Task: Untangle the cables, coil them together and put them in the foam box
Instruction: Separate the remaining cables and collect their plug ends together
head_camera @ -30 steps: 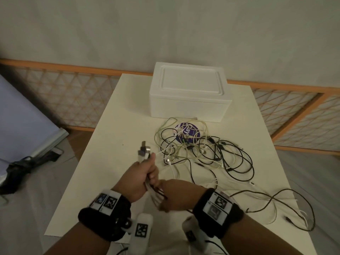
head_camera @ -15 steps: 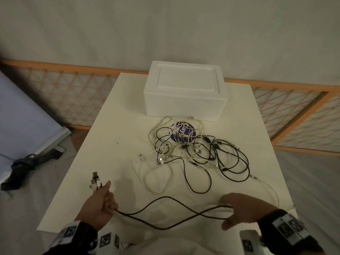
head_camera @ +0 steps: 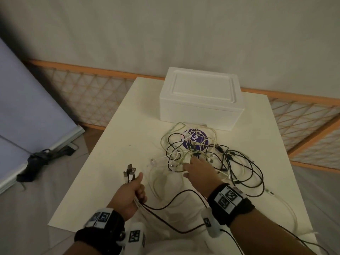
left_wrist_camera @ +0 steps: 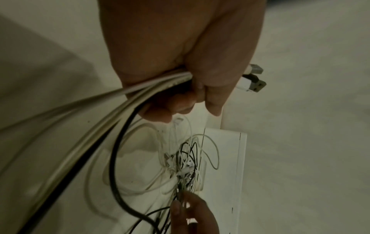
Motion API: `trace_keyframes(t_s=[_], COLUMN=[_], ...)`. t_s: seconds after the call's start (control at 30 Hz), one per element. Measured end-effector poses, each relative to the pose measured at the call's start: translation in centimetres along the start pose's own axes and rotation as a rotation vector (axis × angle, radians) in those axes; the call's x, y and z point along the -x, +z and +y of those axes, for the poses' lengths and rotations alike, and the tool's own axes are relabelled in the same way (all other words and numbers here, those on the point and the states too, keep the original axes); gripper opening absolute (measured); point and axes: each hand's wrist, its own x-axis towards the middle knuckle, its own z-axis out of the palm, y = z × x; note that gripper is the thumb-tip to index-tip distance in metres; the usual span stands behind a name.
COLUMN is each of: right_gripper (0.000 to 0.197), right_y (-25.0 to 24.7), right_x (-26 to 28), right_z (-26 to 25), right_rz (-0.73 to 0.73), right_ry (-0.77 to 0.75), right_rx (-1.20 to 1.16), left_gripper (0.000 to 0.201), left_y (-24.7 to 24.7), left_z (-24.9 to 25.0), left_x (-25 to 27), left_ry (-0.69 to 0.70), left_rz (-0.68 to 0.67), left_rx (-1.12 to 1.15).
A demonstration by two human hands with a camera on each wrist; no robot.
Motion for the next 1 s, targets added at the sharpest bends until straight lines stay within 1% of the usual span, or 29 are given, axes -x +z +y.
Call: trace_keyframes(t_s=[0.03, 0.07, 0.13, 0.2, 0.23, 0.3, 0.37, 0.43, 0.53, 0.6, 0.67, 0.73, 0.83, 0.9, 1.0], right_gripper=[0.028, 0.026, 0.023, 0.019, 0.018, 0.018, 0.020, 0.022, 0.025, 0.033, 0.045, 0.055, 0.056, 0.053, 0.048], right_y=[-0.4, -0.9, -2.5, -4.4, -5.3, -6.2, -5.9, -5.7, -5.4, -5.3, -5.3, -5.7, -6.6, -6.6, -5.9], right_x=[-0.4, -0.8, -1.0, -0.4, 0.2, 1.7, 3.1, 4.4, 6.2, 7.2, 8.3, 9.3, 10.1, 10.3, 10.7], right_z=[-0.1, -0.3, -1.1, -2.4, -3.0, -4.2, -4.1, -2.9, 0.2, 2.1, 3.7, 5.3, 6.9, 7.7, 9.5], right_rz=[0.005, 0.018, 0.075, 0.095, 0.068, -0.010, -0.044, -0.013, 0.068, 0.118, 0.147, 0.178, 0.200, 0.182, 0.232], right_ry=[-0.026, -0.063, -0.143, -0.205, -0.250, -0.342, -0.355, -0.304, -0.145, -0.051, 0.055, 0.193, 0.360, 0.410, 0.468], right_rx=[0.016, -0.029, -0.223, -0.356, -0.375, -0.283, -0.226, -0.276, -0.364, -0.338, -0.278, -0.232, -0.204, -0.194, -0.264], left_gripper=[0.046, 0.050, 0.055, 0.050, 0.046, 0.038, 0.031, 0.027, 0.028, 0.028, 0.028, 0.028, 0.027, 0.027, 0.026], left_y=[0.3, 0.6, 1.5, 2.8, 3.4, 4.9, 5.9, 6.2, 6.0, 5.9, 5.5, 5.1, 5.5, 5.8, 5.2], left_z=[0.3, 0.6, 1.3, 1.6, 1.7, 2.2, 3.3, 4.5, 5.3, 5.4, 5.8, 5.9, 5.4, 5.3, 6.2], left_x=[0.2, 0.4, 0.9, 1.1, 1.1, 1.0, 0.5, -0.3, -1.5, -2.3, -3.2, -3.7, -3.7, -3.8, -4.6], left_ry=[-0.001, -0.010, -0.055, -0.111, -0.125, -0.107, -0.084, -0.083, -0.085, -0.060, -0.039, -0.029, -0.024, -0.021, 0.006], left_rz=[-0.005, -0.021, -0.100, -0.189, -0.229, -0.286, -0.301, -0.284, -0.248, -0.212, -0.162, -0.124, -0.122, -0.132, -0.101], left_rx=[0.001, 0.004, -0.049, -0.121, -0.116, -0.012, 0.134, 0.215, 0.217, 0.226, 0.239, 0.223, 0.191, 0.191, 0.222])
